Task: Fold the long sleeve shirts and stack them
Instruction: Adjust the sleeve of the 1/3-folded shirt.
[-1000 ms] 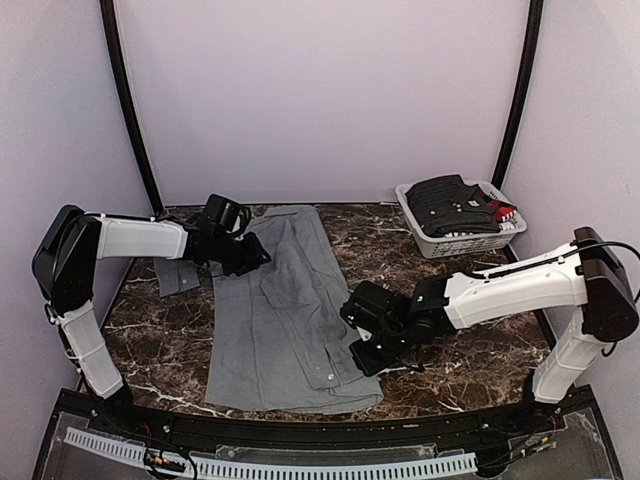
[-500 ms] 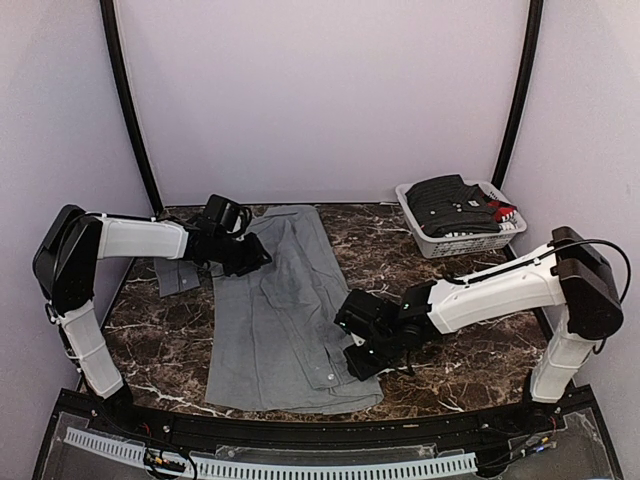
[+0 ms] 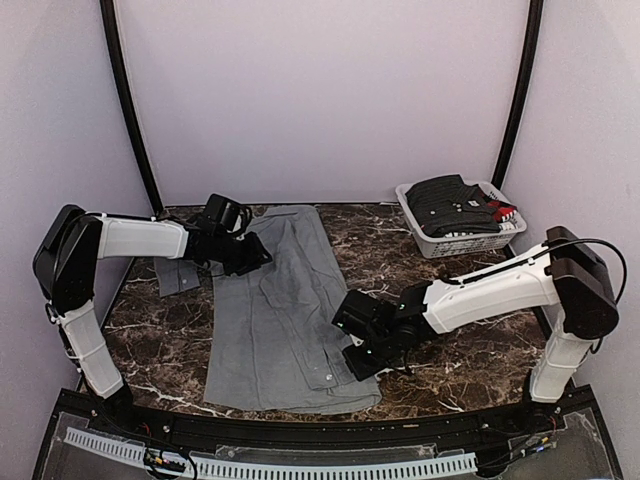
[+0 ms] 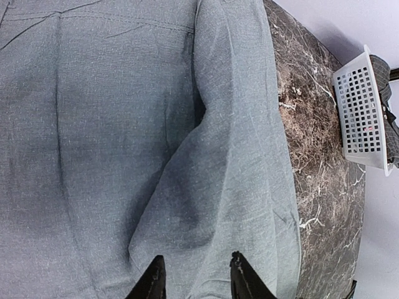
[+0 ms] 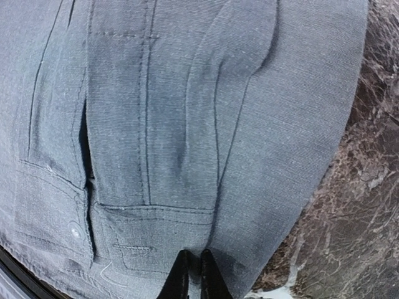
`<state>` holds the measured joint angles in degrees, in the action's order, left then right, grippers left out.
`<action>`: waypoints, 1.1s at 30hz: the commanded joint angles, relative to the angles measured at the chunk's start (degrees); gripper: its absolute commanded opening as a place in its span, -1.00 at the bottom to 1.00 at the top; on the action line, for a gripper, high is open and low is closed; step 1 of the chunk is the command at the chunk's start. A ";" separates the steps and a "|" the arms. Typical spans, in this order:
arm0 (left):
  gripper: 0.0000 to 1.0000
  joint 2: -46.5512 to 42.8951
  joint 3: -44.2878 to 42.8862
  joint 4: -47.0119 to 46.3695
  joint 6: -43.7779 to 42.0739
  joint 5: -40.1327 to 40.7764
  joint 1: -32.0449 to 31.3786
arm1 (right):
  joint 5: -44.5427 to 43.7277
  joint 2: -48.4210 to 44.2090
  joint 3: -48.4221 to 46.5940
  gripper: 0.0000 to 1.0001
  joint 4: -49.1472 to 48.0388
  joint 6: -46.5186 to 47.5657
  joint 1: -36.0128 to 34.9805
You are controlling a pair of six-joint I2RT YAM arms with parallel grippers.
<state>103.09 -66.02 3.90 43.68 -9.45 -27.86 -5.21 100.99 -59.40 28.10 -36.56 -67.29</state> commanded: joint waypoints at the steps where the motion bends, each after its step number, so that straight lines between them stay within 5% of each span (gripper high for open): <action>1: -0.32 -0.24 -1.39 -0.30 -1.05 -0.30 0.35 | -1.72 -0.12 -2.85 -0.92 2.81 0.02 -0.60; 33: -0.31 0.72 -2.53 -0.56 -1.65 -1.50 0.34 | -1.90 -7.69 -1.11 -1.00 7.44 -3.82 -2.94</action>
<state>103.53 -66.61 3.88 43.05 -10.04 -27.86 -6.28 95.79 -61.76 33.98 -38.70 -69.28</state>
